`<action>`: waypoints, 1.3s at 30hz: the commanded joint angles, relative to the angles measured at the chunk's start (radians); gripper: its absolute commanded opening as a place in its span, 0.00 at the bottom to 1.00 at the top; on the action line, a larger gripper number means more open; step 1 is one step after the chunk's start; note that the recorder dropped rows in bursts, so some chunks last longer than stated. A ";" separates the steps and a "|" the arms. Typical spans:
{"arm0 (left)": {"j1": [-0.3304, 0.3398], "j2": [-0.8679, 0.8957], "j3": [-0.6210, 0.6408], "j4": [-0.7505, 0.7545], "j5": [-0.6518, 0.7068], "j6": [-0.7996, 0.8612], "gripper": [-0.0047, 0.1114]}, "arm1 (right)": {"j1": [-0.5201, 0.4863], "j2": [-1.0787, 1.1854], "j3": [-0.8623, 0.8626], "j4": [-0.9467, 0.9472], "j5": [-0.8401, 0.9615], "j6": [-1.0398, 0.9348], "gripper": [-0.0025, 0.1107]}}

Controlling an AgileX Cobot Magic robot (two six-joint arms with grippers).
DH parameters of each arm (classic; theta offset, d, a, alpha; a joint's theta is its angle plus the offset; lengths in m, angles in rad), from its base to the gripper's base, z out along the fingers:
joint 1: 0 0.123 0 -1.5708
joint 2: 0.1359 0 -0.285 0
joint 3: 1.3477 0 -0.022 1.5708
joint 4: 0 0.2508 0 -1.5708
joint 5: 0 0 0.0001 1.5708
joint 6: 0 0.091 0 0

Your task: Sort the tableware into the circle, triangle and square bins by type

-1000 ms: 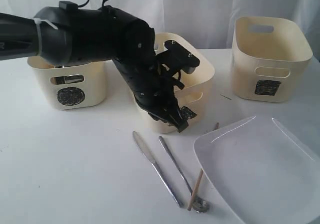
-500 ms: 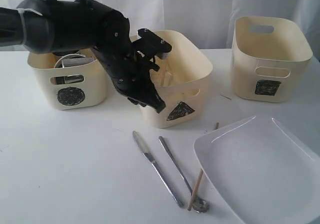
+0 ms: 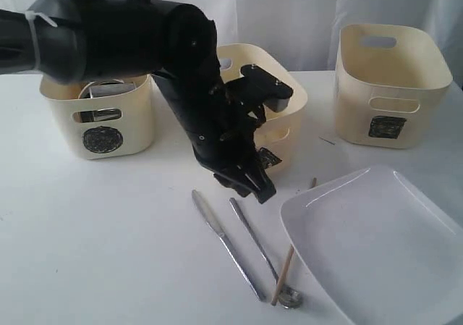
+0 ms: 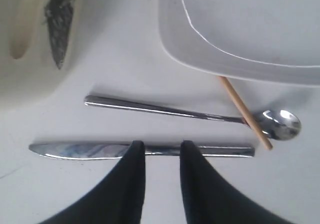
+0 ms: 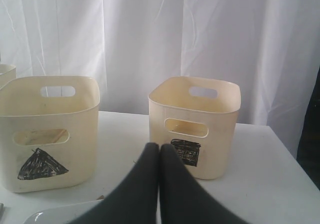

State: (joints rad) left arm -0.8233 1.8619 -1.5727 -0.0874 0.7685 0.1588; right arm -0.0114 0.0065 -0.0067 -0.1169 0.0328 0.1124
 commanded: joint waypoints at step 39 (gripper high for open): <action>-0.086 0.090 0.096 -0.250 -0.098 0.022 0.44 | 0.004 -0.007 0.007 -0.008 -0.002 -0.003 0.02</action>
State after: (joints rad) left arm -0.9031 1.9395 -1.4844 -0.3155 0.6626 0.1724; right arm -0.0114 0.0065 -0.0067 -0.1169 0.0328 0.1124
